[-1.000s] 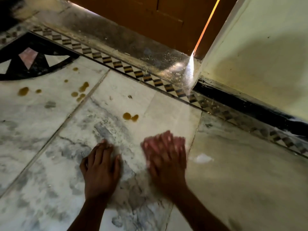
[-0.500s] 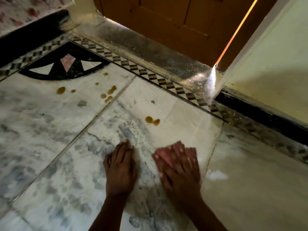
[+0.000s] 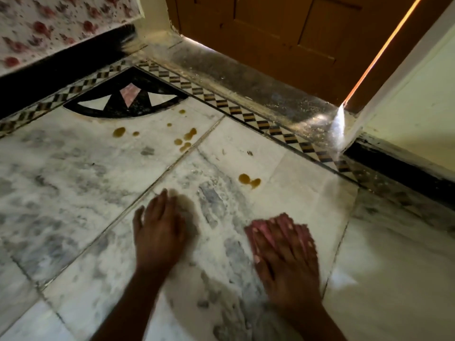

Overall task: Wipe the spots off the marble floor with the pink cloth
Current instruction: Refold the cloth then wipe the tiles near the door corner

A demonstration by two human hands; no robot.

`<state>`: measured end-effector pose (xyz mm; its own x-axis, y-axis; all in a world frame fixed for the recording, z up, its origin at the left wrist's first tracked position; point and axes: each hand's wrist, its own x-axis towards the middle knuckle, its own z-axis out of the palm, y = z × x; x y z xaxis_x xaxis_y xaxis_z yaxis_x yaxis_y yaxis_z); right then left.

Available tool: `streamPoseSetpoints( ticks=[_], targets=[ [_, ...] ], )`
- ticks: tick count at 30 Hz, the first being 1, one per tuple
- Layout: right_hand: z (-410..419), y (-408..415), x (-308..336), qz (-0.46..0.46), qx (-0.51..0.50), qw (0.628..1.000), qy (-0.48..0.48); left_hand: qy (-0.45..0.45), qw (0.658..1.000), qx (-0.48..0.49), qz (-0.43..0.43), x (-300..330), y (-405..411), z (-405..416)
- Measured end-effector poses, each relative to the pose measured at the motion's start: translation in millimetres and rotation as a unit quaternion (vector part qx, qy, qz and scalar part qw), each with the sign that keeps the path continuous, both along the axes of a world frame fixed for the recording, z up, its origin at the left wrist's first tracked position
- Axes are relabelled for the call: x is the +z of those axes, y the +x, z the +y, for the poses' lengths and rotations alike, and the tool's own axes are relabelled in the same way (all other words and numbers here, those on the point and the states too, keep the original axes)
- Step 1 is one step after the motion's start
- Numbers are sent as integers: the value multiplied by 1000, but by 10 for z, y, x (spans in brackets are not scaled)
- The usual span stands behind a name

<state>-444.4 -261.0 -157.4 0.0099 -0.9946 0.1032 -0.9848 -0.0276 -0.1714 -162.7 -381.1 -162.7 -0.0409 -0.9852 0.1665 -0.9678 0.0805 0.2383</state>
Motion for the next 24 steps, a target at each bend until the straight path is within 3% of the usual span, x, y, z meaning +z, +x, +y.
streamPoseSetpoints(
  ticks=[2, 5, 9, 11, 13, 16, 19, 21, 24],
  targets=[
    [-333, -187, -47, 16, -110, 993, 27, 19, 998, 29, -50, -6, 338, -117],
    [-1277, 120, -219, -30, -213, 970, 112, 15, 998, 66, -12, -86, 536, -151],
    [-1288, 770, -197, -6, 11, 999, 52, 0, 996, 90, 20, -80, 499, -161],
    [-851, 678, -43, 12, 128, 992, 7, -1, 994, 107, 25, -66, 495, -143],
    [-644, 340, 40, 31, 185, 982, 6, 4, 990, 139, 34, -34, 525, -171],
    [-964, -3, 1, 52, 87, 994, 49, 4, 988, 152, 30, -56, 486, -184],
    [-1753, 400, -115, 43, 9, 994, 103, 16, 988, 151, 30, -59, 521, -228],
    [-2079, 734, -147, 37, 24, 989, 143, 26, 987, 157, 28, -43, 508, -216],
    [-1897, 1080, -21, 58, 71, 992, 92, 36, 987, 156, 23, 15, 511, -232]
  ],
)
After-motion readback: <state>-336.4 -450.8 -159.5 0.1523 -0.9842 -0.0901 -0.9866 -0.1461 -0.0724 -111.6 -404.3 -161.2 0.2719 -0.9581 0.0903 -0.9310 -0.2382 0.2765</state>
